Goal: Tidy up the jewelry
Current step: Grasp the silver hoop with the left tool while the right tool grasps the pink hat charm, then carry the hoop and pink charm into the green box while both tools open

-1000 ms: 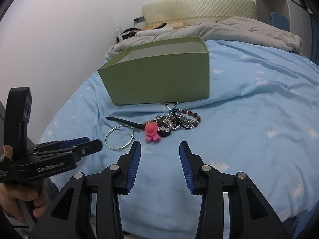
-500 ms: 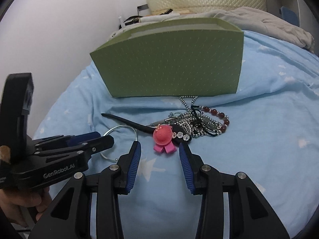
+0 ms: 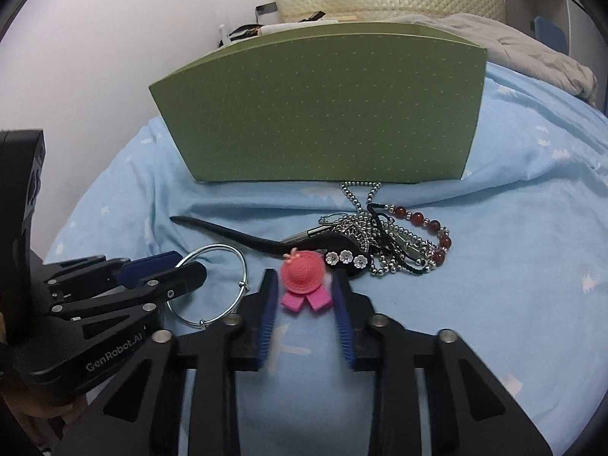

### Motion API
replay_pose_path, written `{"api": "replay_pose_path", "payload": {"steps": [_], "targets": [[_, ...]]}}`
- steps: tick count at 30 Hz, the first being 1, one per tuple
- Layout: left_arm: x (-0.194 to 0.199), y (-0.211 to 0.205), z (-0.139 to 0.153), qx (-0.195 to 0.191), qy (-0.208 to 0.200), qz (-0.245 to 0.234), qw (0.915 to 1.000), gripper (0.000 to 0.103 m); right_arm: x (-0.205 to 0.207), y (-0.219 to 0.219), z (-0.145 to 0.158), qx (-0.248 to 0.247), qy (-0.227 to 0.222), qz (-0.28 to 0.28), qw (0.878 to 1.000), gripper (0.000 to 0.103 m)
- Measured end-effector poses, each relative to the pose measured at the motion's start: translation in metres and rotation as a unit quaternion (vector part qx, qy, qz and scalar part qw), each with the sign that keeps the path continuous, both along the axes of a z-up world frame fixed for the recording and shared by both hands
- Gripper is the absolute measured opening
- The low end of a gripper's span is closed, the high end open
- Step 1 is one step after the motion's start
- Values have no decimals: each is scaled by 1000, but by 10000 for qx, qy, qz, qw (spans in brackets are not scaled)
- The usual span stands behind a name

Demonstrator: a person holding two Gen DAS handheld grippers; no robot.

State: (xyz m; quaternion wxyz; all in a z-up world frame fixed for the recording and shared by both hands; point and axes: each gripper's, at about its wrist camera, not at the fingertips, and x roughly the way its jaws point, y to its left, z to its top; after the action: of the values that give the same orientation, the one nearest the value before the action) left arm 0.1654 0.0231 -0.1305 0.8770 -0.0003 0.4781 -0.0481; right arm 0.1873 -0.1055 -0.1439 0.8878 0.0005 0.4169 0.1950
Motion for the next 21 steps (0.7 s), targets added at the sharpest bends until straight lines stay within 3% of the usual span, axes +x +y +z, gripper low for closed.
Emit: {"api": "replay_pose_path", "payload": {"steps": [1,11,21], "targets": [[0,-1,0,-20,15,-21,10000,5,0,2,0,-38,2,47,10000,23],[-10,8,13,-518,-38,163,9985,4,-15,-11,18,25,-85,-61,9999,22],[-29,3,42,-592,-306,171,9976,4,-49,-34,41,196,-199,-261,9993,22]]}}
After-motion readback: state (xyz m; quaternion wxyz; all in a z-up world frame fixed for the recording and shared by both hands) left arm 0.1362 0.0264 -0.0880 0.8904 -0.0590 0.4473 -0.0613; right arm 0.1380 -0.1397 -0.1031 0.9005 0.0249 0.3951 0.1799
